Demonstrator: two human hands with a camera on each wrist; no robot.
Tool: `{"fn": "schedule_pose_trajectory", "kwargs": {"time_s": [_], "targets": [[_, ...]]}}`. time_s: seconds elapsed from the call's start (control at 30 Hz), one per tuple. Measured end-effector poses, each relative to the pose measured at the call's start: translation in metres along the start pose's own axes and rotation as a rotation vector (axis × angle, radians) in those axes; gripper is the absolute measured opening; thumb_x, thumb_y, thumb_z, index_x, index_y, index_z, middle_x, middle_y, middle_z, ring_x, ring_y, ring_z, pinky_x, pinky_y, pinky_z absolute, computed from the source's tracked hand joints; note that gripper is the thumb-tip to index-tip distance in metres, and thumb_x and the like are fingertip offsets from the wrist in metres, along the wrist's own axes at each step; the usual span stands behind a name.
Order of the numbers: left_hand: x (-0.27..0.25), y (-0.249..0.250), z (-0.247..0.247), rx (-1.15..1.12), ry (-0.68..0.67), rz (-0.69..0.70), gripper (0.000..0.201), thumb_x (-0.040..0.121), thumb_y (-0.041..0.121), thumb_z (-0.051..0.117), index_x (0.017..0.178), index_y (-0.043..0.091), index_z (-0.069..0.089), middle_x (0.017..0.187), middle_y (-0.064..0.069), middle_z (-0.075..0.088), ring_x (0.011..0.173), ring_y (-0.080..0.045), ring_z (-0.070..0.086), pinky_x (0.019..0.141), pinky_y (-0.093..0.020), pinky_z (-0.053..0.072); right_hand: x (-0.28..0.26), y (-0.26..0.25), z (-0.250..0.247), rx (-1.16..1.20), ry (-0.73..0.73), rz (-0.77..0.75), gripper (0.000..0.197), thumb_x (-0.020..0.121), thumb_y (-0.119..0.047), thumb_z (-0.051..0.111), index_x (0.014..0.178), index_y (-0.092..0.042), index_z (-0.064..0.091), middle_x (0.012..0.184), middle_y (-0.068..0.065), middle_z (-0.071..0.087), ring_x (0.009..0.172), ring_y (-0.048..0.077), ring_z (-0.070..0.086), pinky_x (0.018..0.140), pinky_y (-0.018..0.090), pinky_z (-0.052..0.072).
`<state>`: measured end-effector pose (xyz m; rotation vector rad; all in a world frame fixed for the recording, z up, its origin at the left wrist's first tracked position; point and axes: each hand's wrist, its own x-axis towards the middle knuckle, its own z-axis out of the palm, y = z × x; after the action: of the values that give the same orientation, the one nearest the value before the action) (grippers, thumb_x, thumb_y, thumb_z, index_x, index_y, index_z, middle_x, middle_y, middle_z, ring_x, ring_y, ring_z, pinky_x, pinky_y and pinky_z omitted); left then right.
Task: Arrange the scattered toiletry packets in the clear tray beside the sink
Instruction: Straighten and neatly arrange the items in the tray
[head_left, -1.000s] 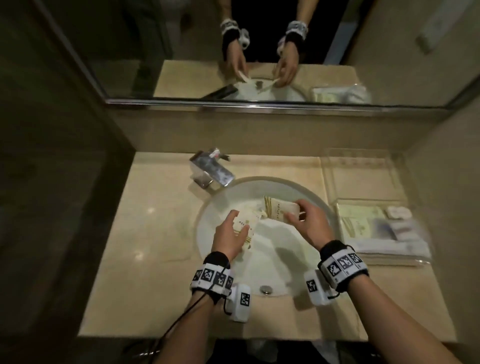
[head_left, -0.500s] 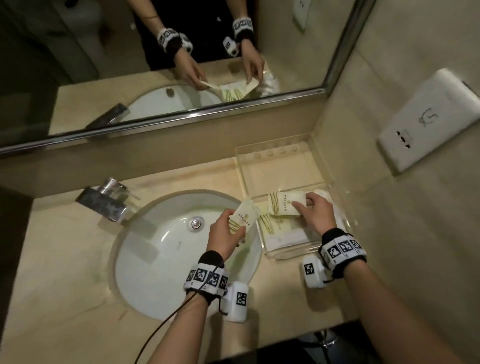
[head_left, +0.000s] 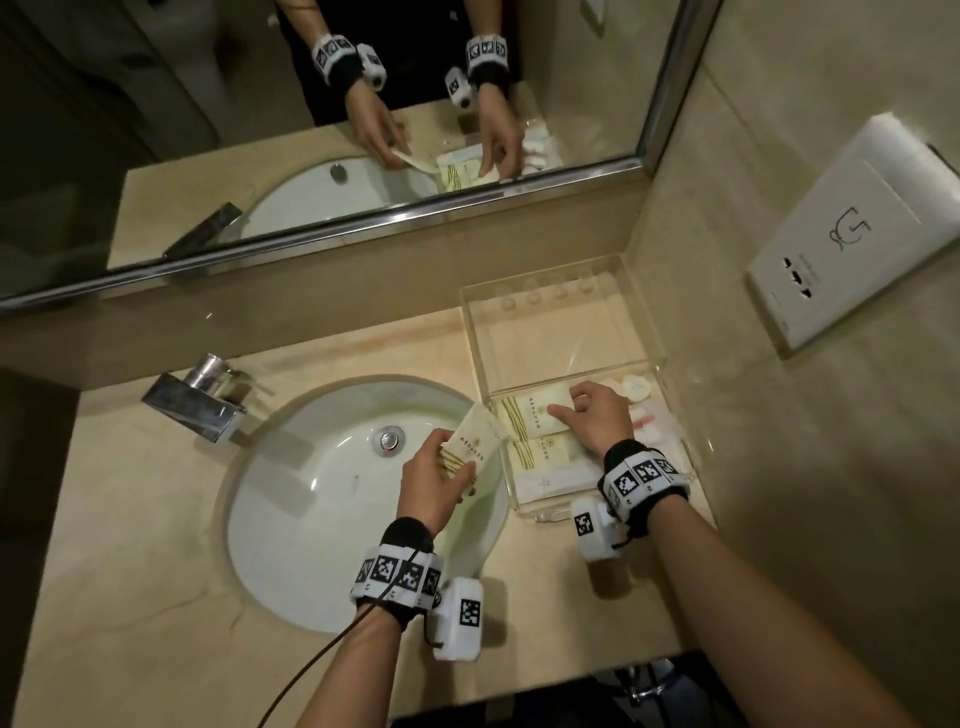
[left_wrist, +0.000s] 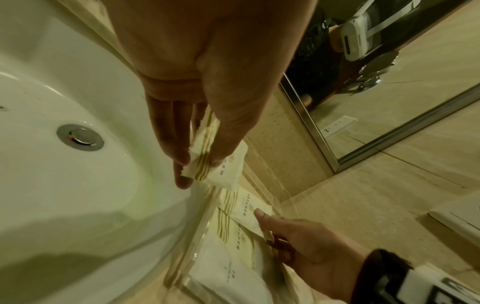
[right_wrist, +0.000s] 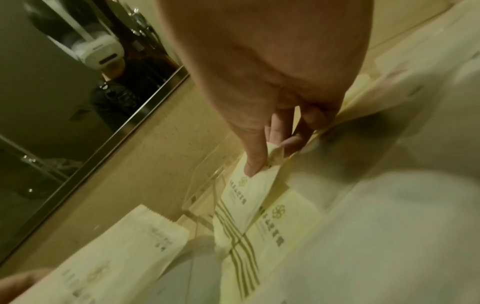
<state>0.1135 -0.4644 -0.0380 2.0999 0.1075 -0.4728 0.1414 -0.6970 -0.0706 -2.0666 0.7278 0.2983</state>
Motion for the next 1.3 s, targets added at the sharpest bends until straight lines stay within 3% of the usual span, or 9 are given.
{"fn": "schedule_pose_trajectory", "kwargs": {"time_s": [0.23, 0.4, 0.6, 0.7, 0.8, 0.9, 1.0, 1.1, 1.3], "targets": [[-0.003, -0.007, -0.007, 0.001, -0.019, 0.001, 0.023, 0.085, 0.006, 0.066, 0.101, 0.015, 0.053, 0.085, -0.002, 0.068, 0.063, -0.012, 0.068, 0.048, -0.016, 0.051, -0.004, -0.005, 0.016, -0.119, 0.104, -0.031, 0.041, 0.082, -0.038, 0.075, 0.109, -0.009, 0.062, 0.1, 0.009, 0.068, 0.092, 0.026, 0.062, 0.08, 0.035, 0.052], [-0.001, -0.009, -0.014, -0.023, -0.042, 0.021, 0.022, 0.085, 0.005, 0.065, 0.102, 0.013, 0.052, 0.083, -0.002, 0.068, 0.06, -0.012, 0.068, 0.049, -0.017, 0.051, -0.008, -0.007, 0.022, -0.267, 0.197, -0.061, 0.048, 0.074, -0.046, 0.078, 0.104, -0.014, 0.059, 0.108, 0.006, 0.056, 0.1, 0.025, 0.055, 0.089, 0.039, 0.049], [0.014, -0.002, -0.02, -0.053, -0.065, 0.051, 0.024, 0.084, 0.005, 0.069, 0.1, 0.009, 0.053, 0.081, 0.002, 0.064, 0.062, -0.009, 0.064, 0.049, -0.016, 0.052, -0.017, -0.008, 0.009, -0.002, 0.329, -0.168, 0.03, 0.084, -0.035, 0.072, 0.097, -0.012, 0.057, 0.099, 0.002, 0.059, 0.085, 0.018, 0.058, 0.08, 0.039, 0.053], [0.025, 0.004, -0.016, -0.095, -0.083, 0.056, 0.019, 0.085, 0.007, 0.068, 0.098, 0.008, 0.055, 0.086, -0.01, 0.069, 0.063, -0.02, 0.066, 0.056, -0.028, 0.057, -0.022, -0.012, 0.0, 0.209, 0.227, -0.169, 0.019, 0.087, -0.033, 0.069, 0.091, -0.015, 0.067, 0.089, -0.001, 0.068, 0.084, 0.017, 0.064, 0.08, 0.037, 0.057], [0.034, 0.011, -0.011, -0.097, -0.11, 0.093, 0.018, 0.086, 0.009, 0.068, 0.101, 0.001, 0.06, 0.085, -0.014, 0.071, 0.063, -0.024, 0.067, 0.058, -0.03, 0.057, -0.03, -0.022, -0.007, 0.276, -0.069, -0.204, 0.024, 0.085, -0.036, 0.072, 0.101, -0.018, 0.07, 0.096, -0.002, 0.072, 0.089, 0.013, 0.067, 0.074, 0.023, 0.055], [0.041, 0.022, -0.005, -0.159, -0.163, 0.114, 0.024, 0.085, 0.006, 0.069, 0.106, -0.003, 0.061, 0.085, -0.016, 0.071, 0.069, -0.027, 0.068, 0.06, -0.034, 0.058, -0.03, -0.025, -0.012, 0.175, -0.193, -0.242, 0.039, 0.081, -0.036, 0.076, 0.114, -0.016, 0.068, 0.107, -0.001, 0.07, 0.102, 0.015, 0.066, 0.089, 0.03, 0.054], [0.048, 0.029, -0.003, -0.195, -0.139, 0.102, 0.023, 0.085, 0.009, 0.069, 0.106, 0.005, 0.059, 0.084, -0.013, 0.07, 0.067, -0.026, 0.068, 0.056, -0.028, 0.055, -0.024, -0.023, -0.024, 0.215, 0.04, -0.146, 0.05, 0.084, -0.033, 0.074, 0.126, -0.011, 0.061, 0.116, -0.004, 0.061, 0.107, 0.016, 0.059, 0.099, 0.033, 0.049], [0.052, 0.028, -0.002, -0.079, -0.093, 0.129, 0.016, 0.088, 0.015, 0.066, 0.102, 0.014, 0.06, 0.085, -0.003, 0.067, 0.069, -0.023, 0.067, 0.055, -0.022, 0.05, -0.018, -0.015, -0.036, 0.202, 0.243, -0.082, 0.042, 0.088, -0.028, 0.07, 0.124, -0.008, 0.061, 0.112, 0.001, 0.064, 0.106, 0.018, 0.061, 0.096, 0.033, 0.051], [0.046, 0.025, 0.006, 0.148, -0.12, 0.267, 0.013, 0.092, 0.014, 0.056, 0.103, 0.012, 0.063, 0.098, -0.001, 0.066, 0.076, -0.016, 0.062, 0.07, -0.022, 0.049, -0.006, 0.0, -0.02, 0.081, 0.153, -0.006, 0.038, 0.085, -0.031, 0.073, 0.114, -0.008, 0.065, 0.107, 0.003, 0.068, 0.096, 0.015, 0.06, 0.089, 0.027, 0.046]]}}
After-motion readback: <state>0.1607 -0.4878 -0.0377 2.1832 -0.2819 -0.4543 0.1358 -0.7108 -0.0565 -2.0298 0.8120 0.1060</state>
